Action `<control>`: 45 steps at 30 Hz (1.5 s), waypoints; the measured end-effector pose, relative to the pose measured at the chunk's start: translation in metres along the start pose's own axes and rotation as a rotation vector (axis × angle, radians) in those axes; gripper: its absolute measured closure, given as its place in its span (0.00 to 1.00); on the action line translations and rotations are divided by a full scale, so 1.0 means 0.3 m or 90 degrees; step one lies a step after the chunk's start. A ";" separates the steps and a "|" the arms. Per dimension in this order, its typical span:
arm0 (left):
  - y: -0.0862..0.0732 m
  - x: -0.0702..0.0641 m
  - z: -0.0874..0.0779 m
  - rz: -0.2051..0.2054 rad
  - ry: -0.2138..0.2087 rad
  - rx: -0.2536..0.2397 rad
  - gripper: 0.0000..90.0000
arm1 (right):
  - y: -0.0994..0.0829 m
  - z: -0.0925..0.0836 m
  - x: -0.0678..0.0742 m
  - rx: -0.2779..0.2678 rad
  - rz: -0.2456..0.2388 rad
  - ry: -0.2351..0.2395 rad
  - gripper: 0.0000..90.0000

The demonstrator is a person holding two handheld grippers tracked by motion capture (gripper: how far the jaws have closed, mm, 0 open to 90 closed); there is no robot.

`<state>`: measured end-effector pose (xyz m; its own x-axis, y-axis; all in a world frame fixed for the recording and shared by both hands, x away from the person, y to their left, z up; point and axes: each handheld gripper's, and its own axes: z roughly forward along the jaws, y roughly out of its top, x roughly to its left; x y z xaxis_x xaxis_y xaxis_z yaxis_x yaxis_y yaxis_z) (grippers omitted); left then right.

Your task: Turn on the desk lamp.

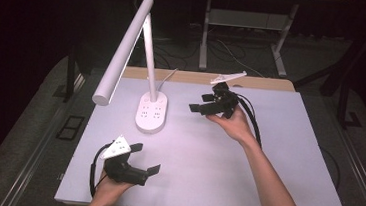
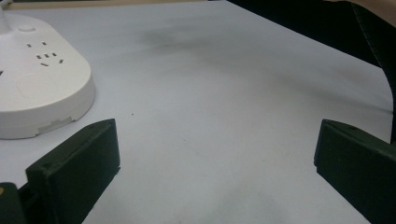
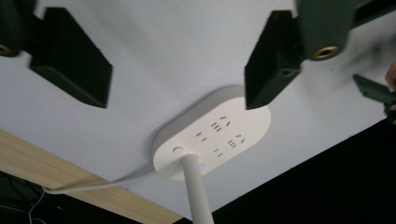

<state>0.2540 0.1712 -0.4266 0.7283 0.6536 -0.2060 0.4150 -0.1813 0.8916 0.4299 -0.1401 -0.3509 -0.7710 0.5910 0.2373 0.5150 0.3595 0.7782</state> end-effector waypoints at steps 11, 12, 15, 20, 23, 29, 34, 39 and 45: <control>-0.002 -0.002 0.002 0.003 -0.003 0.008 0.00 | -0.147 -0.180 0.039 -0.017 0.016 -0.022 0.01; -0.002 -0.003 0.001 0.004 -0.003 0.007 0.00 | -0.158 -0.197 0.041 -0.021 0.016 -0.021 0.01; -0.002 -0.004 0.000 0.005 -0.004 0.006 0.00 | -0.188 -0.245 0.050 -0.028 0.015 -0.028 0.01; -0.003 -0.007 0.000 0.005 -0.004 0.006 0.00 | -0.241 -0.318 0.064 -0.039 0.016 -0.035 0.01; -0.003 -0.008 -0.002 0.005 -0.003 0.007 0.00 | -0.281 -0.354 0.071 -0.037 0.021 -0.042 0.01; -0.004 -0.008 -0.007 0.004 -0.002 0.005 0.00 | -0.370 -0.420 0.074 -0.053 0.042 -0.051 0.01; -0.004 -0.006 -0.009 0.006 0.002 0.006 0.00 | -0.444 -0.458 0.084 -0.060 0.059 -0.057 0.01; -0.004 -0.006 -0.006 0.006 0.003 0.007 0.00 | -0.512 -0.487 0.097 -0.070 0.073 -0.066 0.01; -0.004 -0.007 -0.008 0.005 0.003 0.007 0.00 | -0.579 -0.507 0.117 -0.074 0.086 -0.077 0.01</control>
<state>0.2509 0.1718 -0.4263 0.7289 0.6559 -0.1963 0.4144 -0.1946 0.8891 0.2563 -0.2915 -0.3893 -0.6442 0.7127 0.2776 0.5580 0.1897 0.8079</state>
